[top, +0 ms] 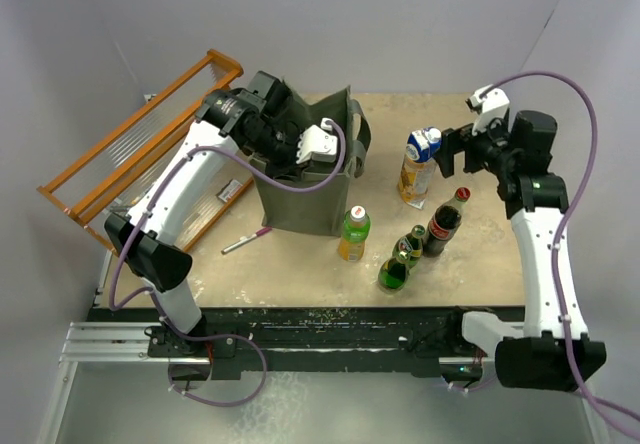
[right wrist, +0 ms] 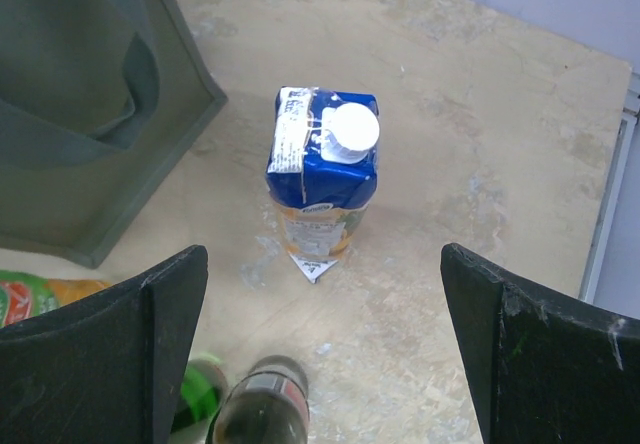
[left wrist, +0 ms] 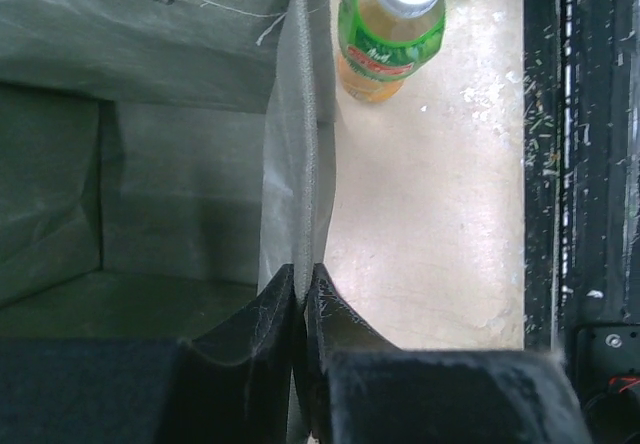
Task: Place the beverage into the canvas bag
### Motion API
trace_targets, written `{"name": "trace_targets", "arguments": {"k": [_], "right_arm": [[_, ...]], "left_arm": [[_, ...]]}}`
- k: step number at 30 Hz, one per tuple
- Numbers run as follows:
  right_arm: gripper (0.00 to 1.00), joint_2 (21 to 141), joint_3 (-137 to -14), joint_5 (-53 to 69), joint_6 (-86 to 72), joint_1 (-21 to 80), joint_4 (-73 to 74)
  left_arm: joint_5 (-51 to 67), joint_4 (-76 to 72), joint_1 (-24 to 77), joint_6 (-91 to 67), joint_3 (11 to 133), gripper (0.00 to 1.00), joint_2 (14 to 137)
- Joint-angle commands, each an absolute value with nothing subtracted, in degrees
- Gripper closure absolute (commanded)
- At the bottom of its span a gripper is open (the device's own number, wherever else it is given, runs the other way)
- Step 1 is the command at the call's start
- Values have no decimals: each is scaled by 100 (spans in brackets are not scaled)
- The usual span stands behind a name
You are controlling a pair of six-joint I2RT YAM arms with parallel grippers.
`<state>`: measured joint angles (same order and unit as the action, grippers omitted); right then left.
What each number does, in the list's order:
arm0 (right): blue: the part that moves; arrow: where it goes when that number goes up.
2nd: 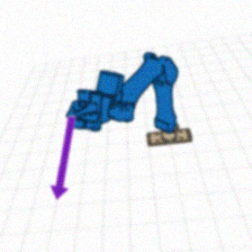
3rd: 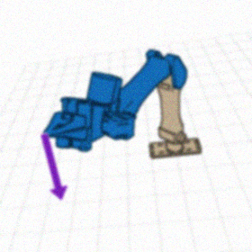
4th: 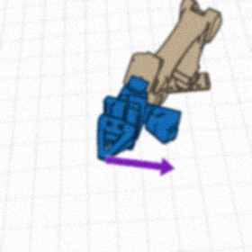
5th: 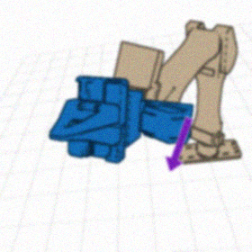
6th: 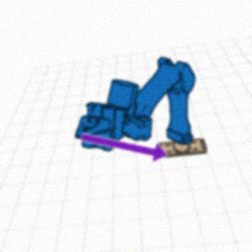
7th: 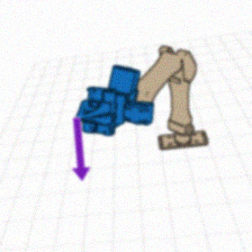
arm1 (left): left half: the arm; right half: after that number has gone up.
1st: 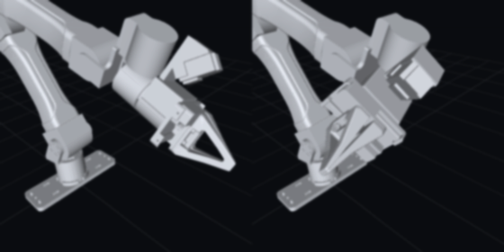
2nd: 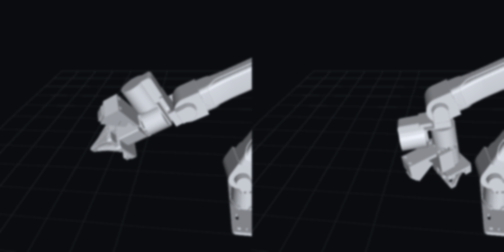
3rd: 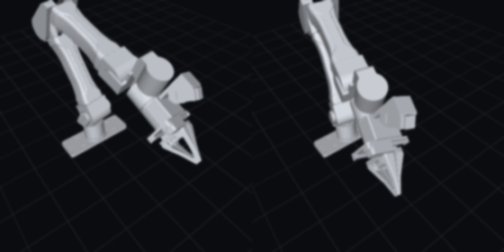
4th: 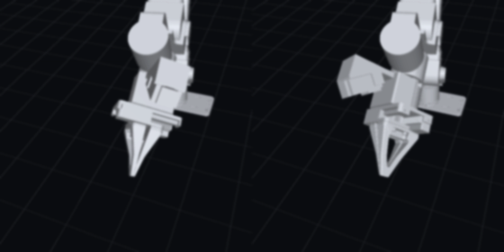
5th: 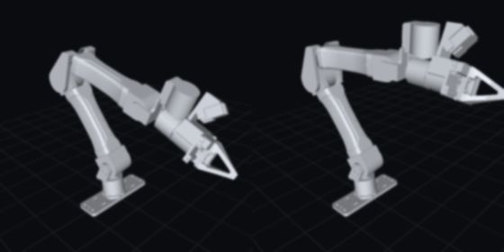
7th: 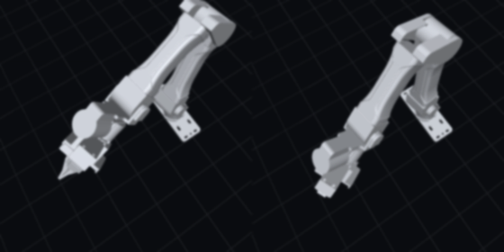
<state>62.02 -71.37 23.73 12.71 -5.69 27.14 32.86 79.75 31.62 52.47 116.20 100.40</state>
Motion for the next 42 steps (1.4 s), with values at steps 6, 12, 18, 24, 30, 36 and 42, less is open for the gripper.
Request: {"name": "trace_targets", "arguments": {"k": [6, 12, 18, 24, 30, 36, 42], "right_arm": [[0, 7048, -7592, 791, 1125, 407, 2147], [0, 7625, -7803, 341, 1095, 529, 2054], [0, 8046, -7860, 299, 1128, 657, 1964], [5, 8313, -7825, 462, 1029, 677, 1849], [15, 8528, -7833, 446, 1008, 677, 1722], [32, 8615, -7912, 591, 978, 677, 1789], [65, 8196, -8086, 511, 998, 677, 1777]], "left_arm": [[3819, 7916, 3317, 4876, 11539, 77, 9956], [3893, 7538, 3331, 4763, 11247, 52, 9696], [3750, 7186, 3331, 4618, 11091, 25, 9419], [3240, 6258, 3317, 4203, 10601, 5, 8842], [2745, 5506, 3321, 3918, 10285, 1, 8261], [2181, 4803, 3262, 3268, 9979, 1, 7926], [2214, 3999, 2422, 1909, 9652, 1, 7687]]}}
